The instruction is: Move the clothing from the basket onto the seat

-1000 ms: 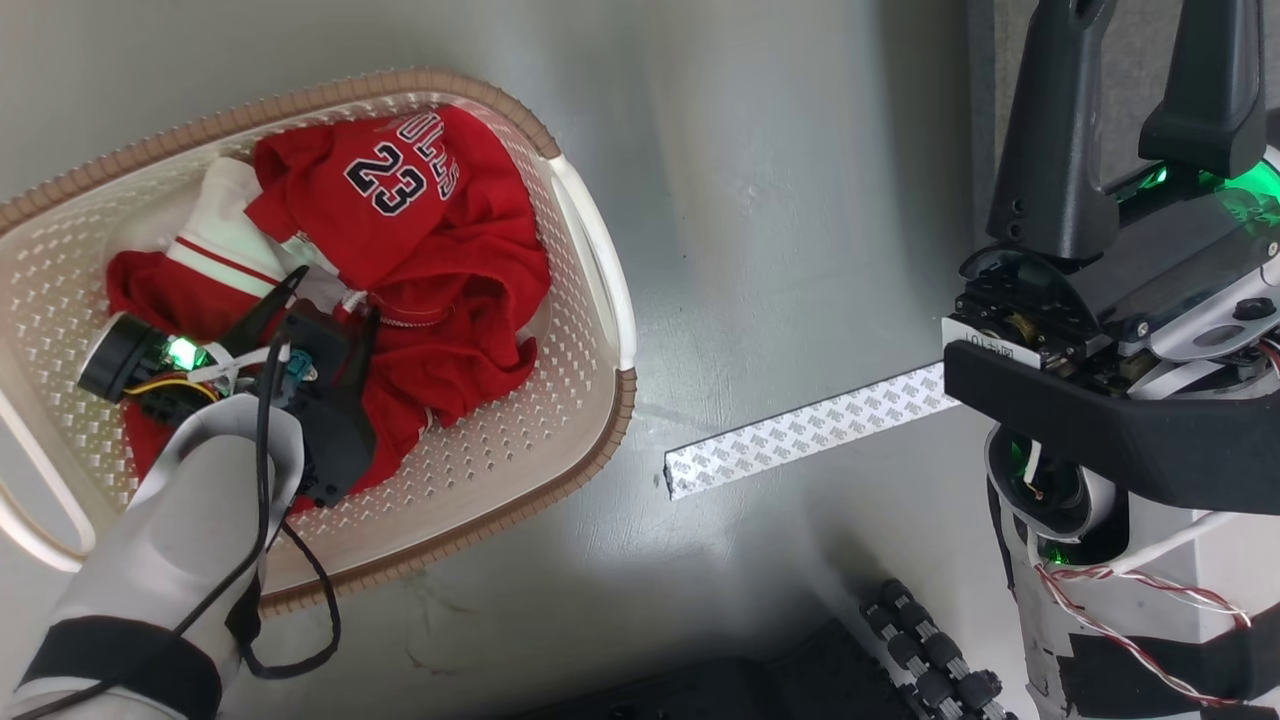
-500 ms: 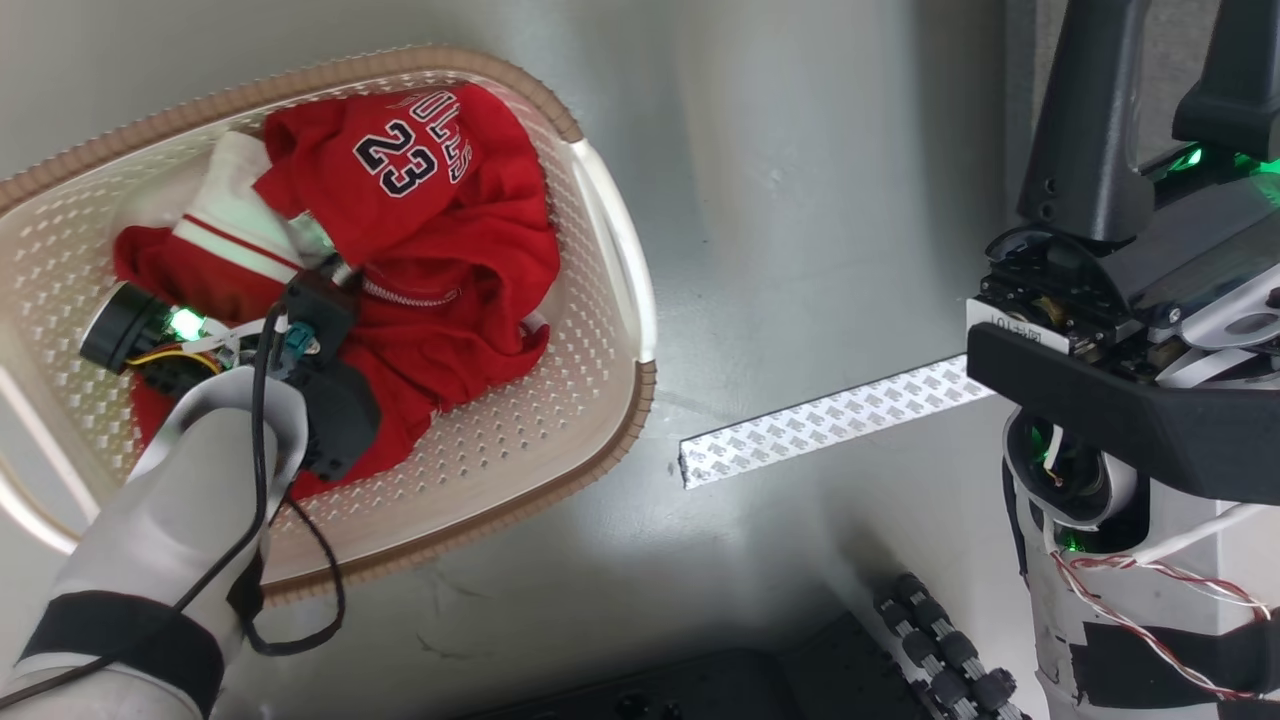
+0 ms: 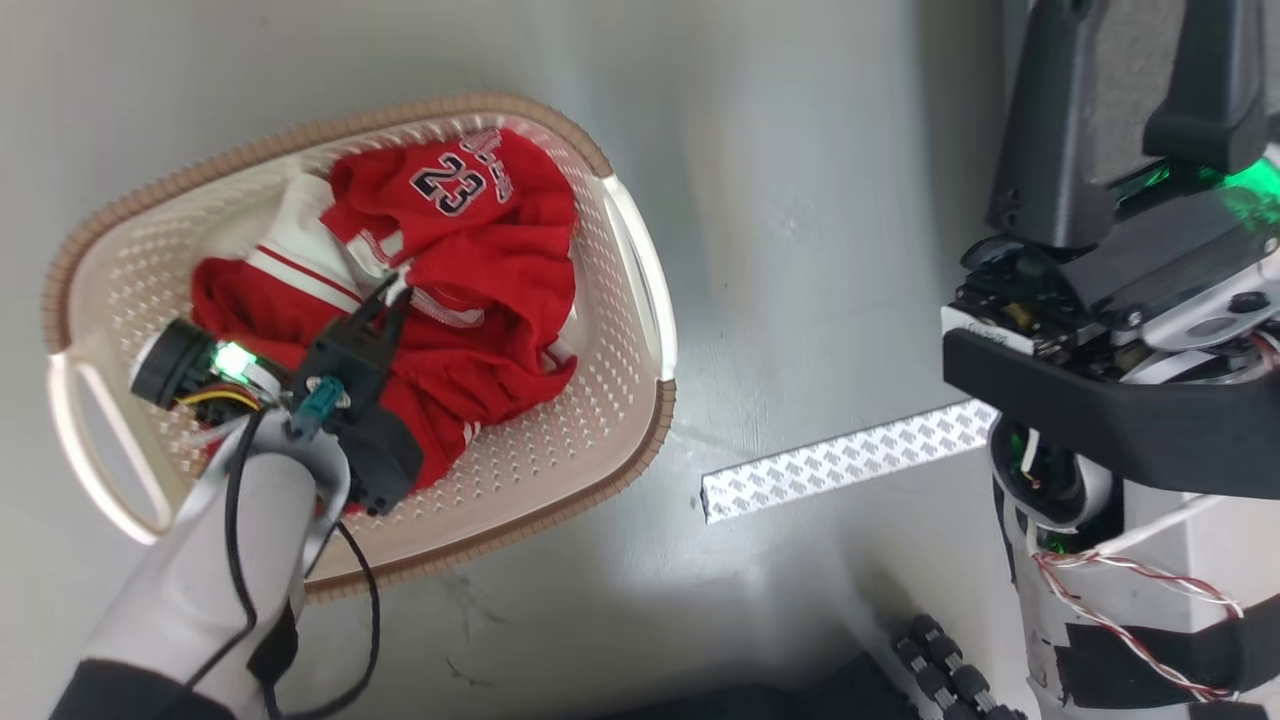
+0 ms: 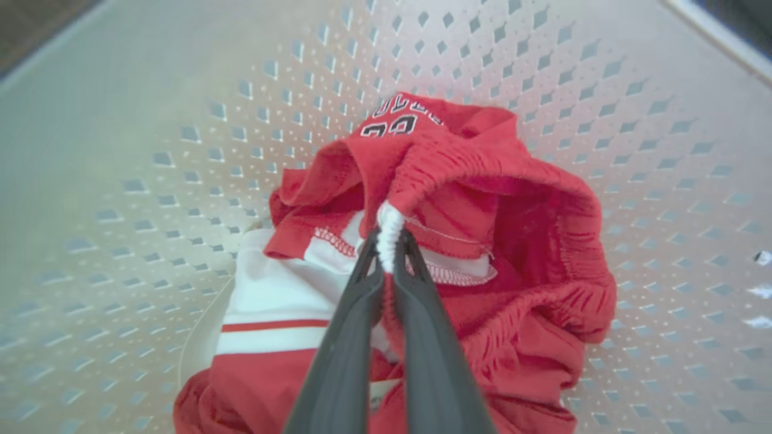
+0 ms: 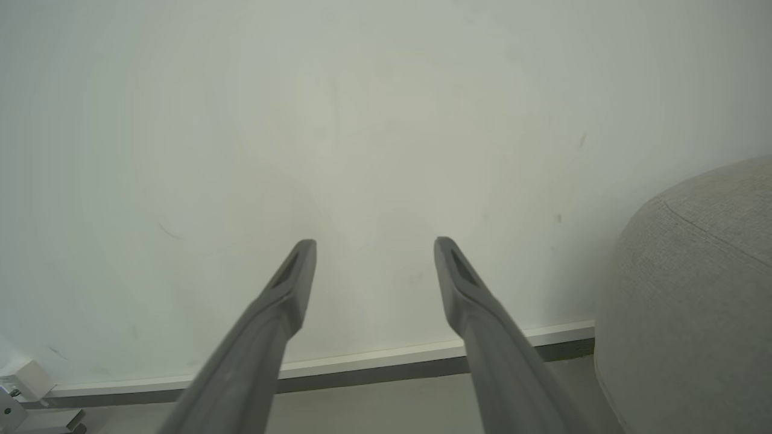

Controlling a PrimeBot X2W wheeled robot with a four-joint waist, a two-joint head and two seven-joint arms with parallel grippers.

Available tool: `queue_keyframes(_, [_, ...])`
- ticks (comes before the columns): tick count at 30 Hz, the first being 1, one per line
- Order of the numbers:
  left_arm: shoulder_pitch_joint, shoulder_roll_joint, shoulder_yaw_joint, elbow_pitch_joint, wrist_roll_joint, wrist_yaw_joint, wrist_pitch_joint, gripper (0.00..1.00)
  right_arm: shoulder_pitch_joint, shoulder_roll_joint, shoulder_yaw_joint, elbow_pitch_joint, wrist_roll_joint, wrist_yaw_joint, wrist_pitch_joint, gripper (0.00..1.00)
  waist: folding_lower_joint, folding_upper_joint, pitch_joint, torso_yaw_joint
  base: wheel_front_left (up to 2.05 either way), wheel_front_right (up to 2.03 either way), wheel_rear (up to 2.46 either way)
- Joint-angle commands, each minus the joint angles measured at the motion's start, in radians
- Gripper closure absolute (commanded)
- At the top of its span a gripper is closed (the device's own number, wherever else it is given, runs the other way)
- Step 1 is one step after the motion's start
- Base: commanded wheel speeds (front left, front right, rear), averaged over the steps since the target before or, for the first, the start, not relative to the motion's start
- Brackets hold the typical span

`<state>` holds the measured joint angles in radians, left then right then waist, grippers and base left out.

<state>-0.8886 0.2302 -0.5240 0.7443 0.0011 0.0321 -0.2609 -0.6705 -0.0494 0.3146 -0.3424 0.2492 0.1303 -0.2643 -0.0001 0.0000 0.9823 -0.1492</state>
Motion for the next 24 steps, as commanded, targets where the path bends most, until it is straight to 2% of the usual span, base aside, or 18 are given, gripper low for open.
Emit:
queue_keyframes(1, [0.034, 0.012, 0.003, -0.033, -0.009, 0.004, -0.005, 1.0, 0.007, -0.002, 0.005, 0.008, -0.01, 0.001, -0.002, 0.0, 0.0001, 0.0, -0.053, 0.02, 0.0, 0.0, 0.0])
queue_keyframes(8, [0.137, 0.025, 0.022, -0.172, -0.041, 0.023, -0.005, 1.0, 0.023, -0.002, 0.016, 0.039, -0.033, 0.001, -0.002, 0.0, 0.0001, 0.0, -0.173, 0.049, 0.0, 0.0, 0.0])
queue_keyframes(18, [0.354, 0.011, 0.076, -0.359, -0.074, 0.072, -0.005, 1.0, 0.112, -0.002, -0.001, 0.116, -0.057, 0.001, -0.002, 0.0, 0.0001, 0.0, -0.425, 0.088, 0.0, 0.0, 0.0])
queue_keyframes(24, [0.471, 0.011, 0.128, -0.481, -0.087, 0.085, -0.005, 1.0, 0.192, -0.002, 0.009, 0.182, -0.021, 0.001, -0.002, 0.0, 0.0001, 0.0, -0.564, 0.097, 0.0, 0.0, 0.0])
